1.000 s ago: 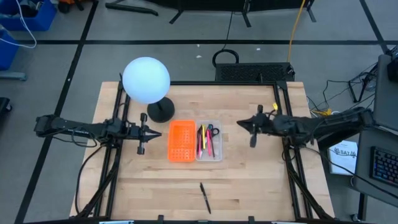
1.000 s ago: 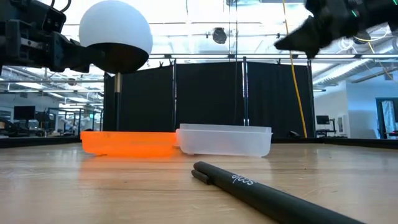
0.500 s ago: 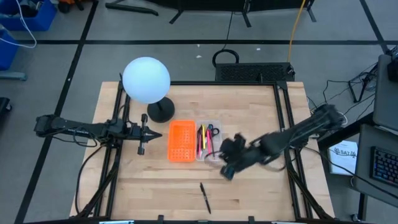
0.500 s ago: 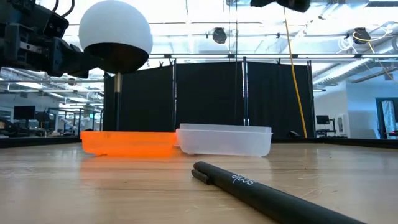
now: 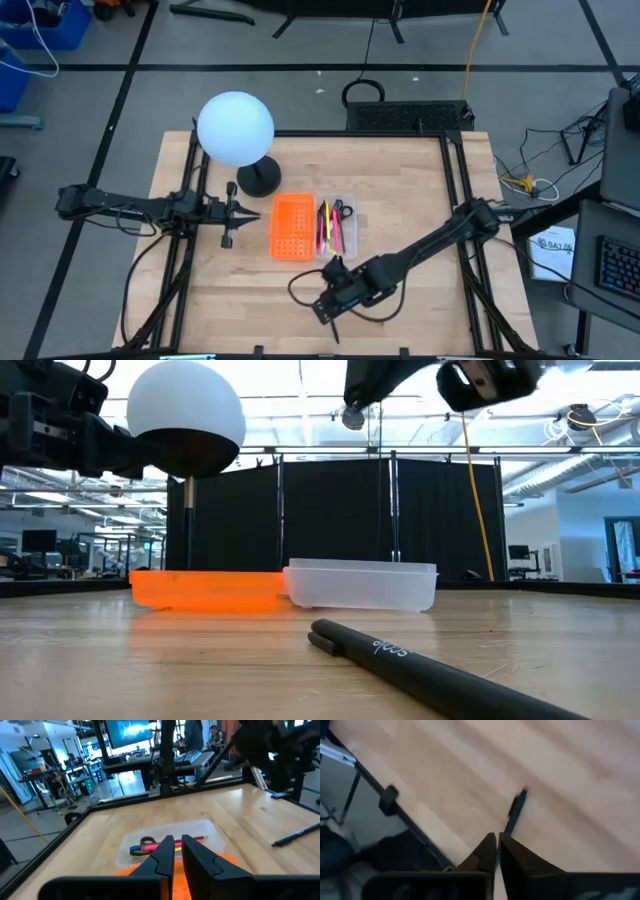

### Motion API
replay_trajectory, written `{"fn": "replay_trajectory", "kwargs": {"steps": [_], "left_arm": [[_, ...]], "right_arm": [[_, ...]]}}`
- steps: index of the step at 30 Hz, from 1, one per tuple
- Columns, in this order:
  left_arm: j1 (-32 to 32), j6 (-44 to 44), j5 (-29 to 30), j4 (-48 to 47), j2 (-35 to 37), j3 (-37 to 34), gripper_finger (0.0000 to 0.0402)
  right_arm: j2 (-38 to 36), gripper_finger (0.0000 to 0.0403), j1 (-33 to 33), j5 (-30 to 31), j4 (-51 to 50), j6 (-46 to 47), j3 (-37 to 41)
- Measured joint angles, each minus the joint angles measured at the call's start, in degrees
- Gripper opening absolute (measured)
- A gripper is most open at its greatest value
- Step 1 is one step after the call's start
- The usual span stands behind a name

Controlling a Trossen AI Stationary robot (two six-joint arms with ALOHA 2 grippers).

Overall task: Pick & place school supplies into a supply box
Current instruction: Put the black pen into the orange supply box

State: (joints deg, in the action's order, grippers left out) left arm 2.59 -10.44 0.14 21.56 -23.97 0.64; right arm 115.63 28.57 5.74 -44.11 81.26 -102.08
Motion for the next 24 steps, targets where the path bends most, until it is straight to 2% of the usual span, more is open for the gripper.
{"fn": "replay_trajectory", "kwargs": {"steps": [7,13,24], "left_arm": [[0.0,-0.39,0.01,3.35,0.0,0.0,0.0044],[0.01,-2.05,0.01,4.35,0.0,0.0,0.0044],[0.01,-2.91,0.24,4.05,0.0,0.0,0.0044]], "right_arm": [[4.93,0.0095,0.03,-8.85,1.6,6.73,-0.07],[7.88,0.0162,1.31,-8.99,3.36,9.86,-0.07],[13.07,0.0175,1.84,-7.81,7.06,7.52,-0.07]]}}
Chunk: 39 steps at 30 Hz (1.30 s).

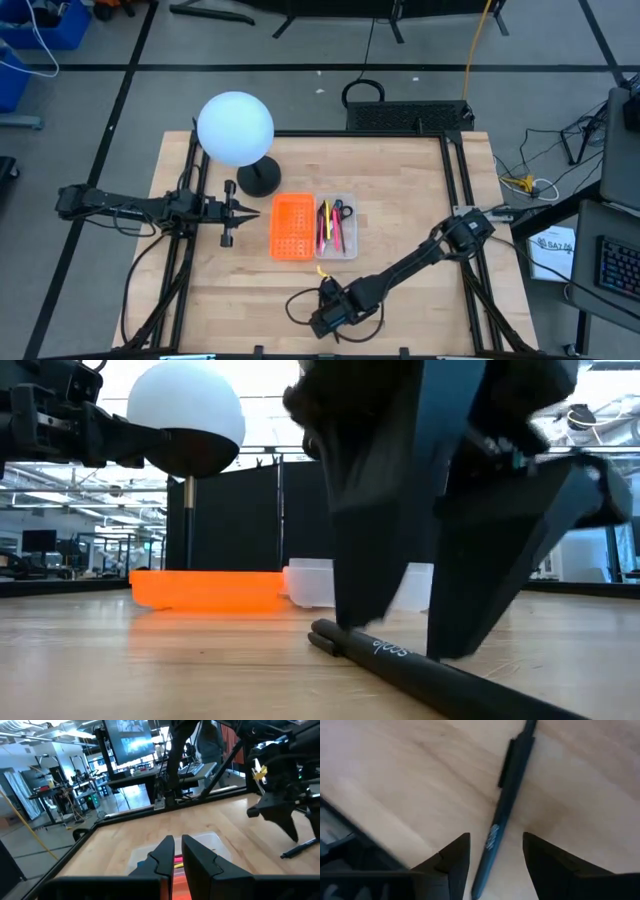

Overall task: Pick & place school supplies into a supply box
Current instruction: Put the black pen into the orange supply box

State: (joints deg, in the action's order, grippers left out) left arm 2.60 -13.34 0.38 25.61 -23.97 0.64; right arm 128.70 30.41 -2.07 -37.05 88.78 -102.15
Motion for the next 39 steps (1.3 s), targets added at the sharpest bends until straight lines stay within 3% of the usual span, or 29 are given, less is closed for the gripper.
{"fn": "replay_trajectory", "kwargs": {"steps": [9,15,20,29,39], "left_arm": [[-0.01,0.09,0.11,-0.01,-0.02,0.0,0.0044],[0.01,1.14,0.09,-0.04,-0.02,0.0,0.0044],[-0.01,2.09,-0.31,-0.09,-0.02,0.0,0.0044],[0.02,5.67,-0.35,-0.36,-0.01,0.0,0.0044],[-0.01,6.71,-0.35,-0.55,-0.02,0.0,0.0044]], "right_arm": [[3.9,0.0166,-0.81,-0.03,-3.12,-1.19,-0.28],[6.43,0.0135,-1.68,-4.29,-14.32,-1.19,0.02],[6.35,0.0107,-1.91,-4.6,-16.6,-1.96,1.63],[6.26,0.0021,-1.8,-2.32,-12.32,-6.91,2.45],[0.84,0.002,-2.03,0.08,-6.9,-7.55,2.89]]}}
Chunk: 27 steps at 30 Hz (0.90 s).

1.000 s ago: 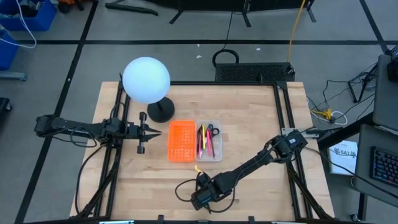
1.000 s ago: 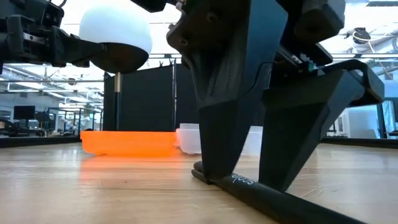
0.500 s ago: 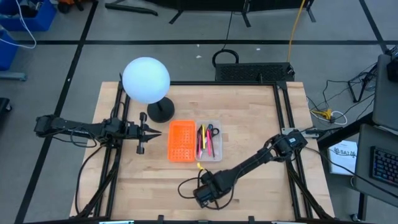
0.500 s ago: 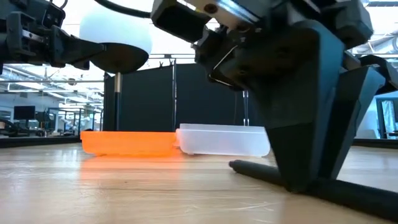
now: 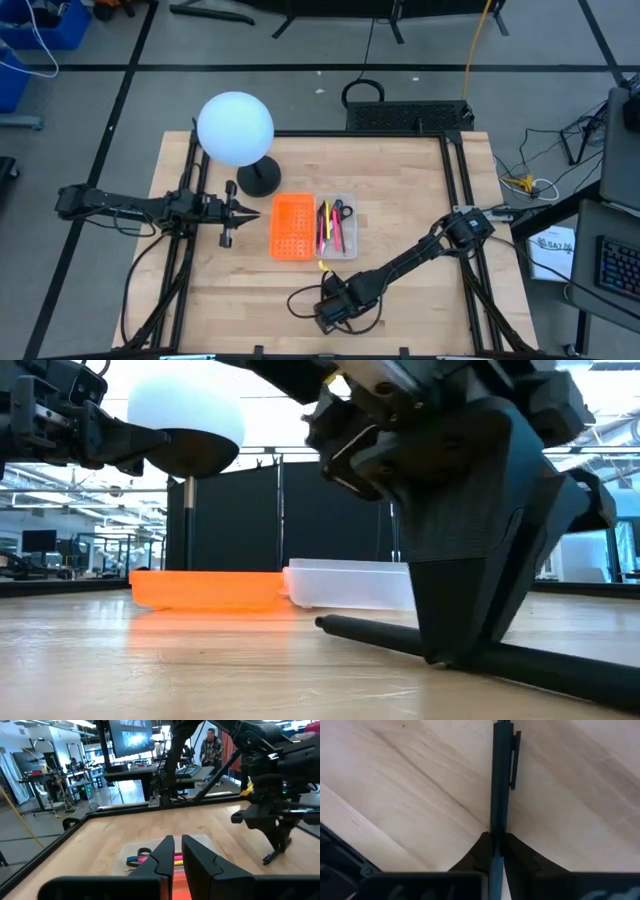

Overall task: Pick & place school supplies into a supply box
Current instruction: Put the black pen into the orange supply box

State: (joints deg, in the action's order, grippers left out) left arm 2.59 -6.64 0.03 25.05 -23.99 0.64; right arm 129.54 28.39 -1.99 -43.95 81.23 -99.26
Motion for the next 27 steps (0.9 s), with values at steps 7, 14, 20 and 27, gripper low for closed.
{"fn": "replay_trajectory", "kwargs": {"steps": [7,14,20,27], "left_arm": [[0.0,-0.08,0.0,-0.04,0.0,0.02,0.0044],[0.0,-0.03,0.0,-0.04,0.0,0.02,0.0044],[0.02,0.95,-0.02,-0.04,0.02,0.02,0.0044],[0.02,1.2,-0.02,-0.22,0.0,0.02,0.0044]], "right_arm": [[-11.29,0.002,-0.58,12.67,0.19,-4.33,0.15],[-20.17,0.002,-5.34,25.6,-0.62,-8.6,0.26],[-21.97,0.002,-12.92,21.58,-1.93,-7.43,0.06],[-21.37,0.002,-20.86,16.25,-5.46,-8.24,2.46]]}}
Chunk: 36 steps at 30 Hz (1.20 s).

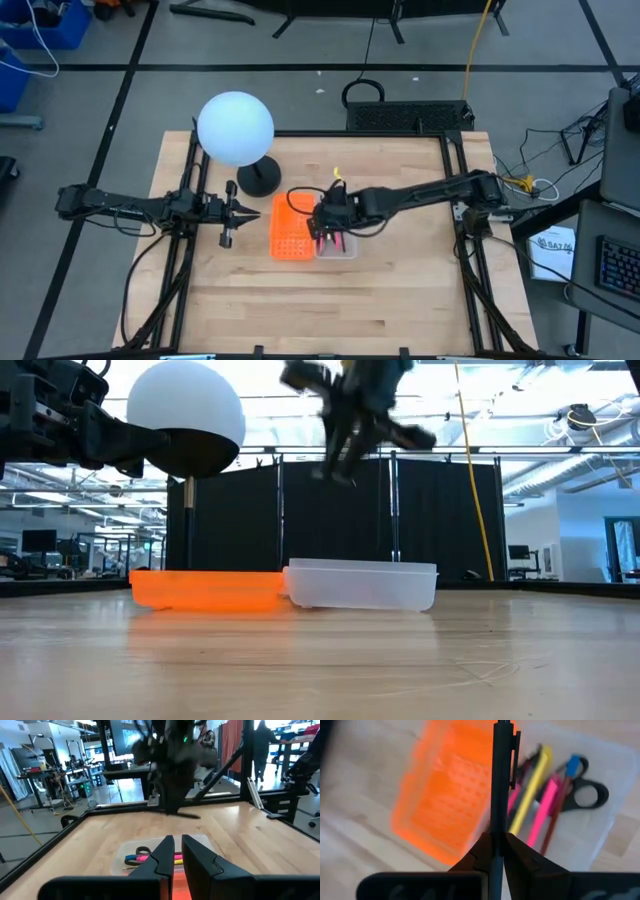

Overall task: Pick & place school supplies into a supply box
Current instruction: Put the black pen into the orange supply box, then return to Home Position

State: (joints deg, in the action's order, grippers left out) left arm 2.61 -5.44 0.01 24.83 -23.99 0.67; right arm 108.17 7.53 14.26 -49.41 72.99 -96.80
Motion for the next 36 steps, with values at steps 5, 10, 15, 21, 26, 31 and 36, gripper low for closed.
{"fn": "replay_trajectory", "kwargs": {"steps": [5,10,15,21,26,31,36], "left_arm": [[-0.02,1.12,-0.02,-0.29,0.0,0.0,0.0044],[-0.02,0.96,-0.02,-0.29,0.01,0.0,0.0044],[0.0,1.14,0.0,-0.27,0.02,0.0,0.0044],[-0.01,1.5,0.0,-0.27,0.01,0.0,0.0044],[-0.02,1.8,-0.02,-1.13,0.0,0.0,0.0044],[0.0,3.04,-0.02,-2.59,0.01,0.0,0.0044],[0.0,3.44,-1.72,-3.29,0.01,0.0,0.0044]], "right_arm": [[0.11,0.002,-3.95,-5.54,3.47,0.46,6.93],[0.14,0.002,-6.51,-10.76,14.33,2.33,16.15],[0.01,0.002,-8.71,-13.13,18.1,2.6,20.95],[0.06,0.002,-9.9,-14.32,17.93,0.92,23.0],[0.06,0.0055,-9.95,-14.13,18.16,-0.27,23.0],[-1.04,0.0097,-9.84,-14.34,19.74,-3.61,23.02],[-3.22,0.012,-9.73,-14.36,19.3,-6.15,23.02]]}}
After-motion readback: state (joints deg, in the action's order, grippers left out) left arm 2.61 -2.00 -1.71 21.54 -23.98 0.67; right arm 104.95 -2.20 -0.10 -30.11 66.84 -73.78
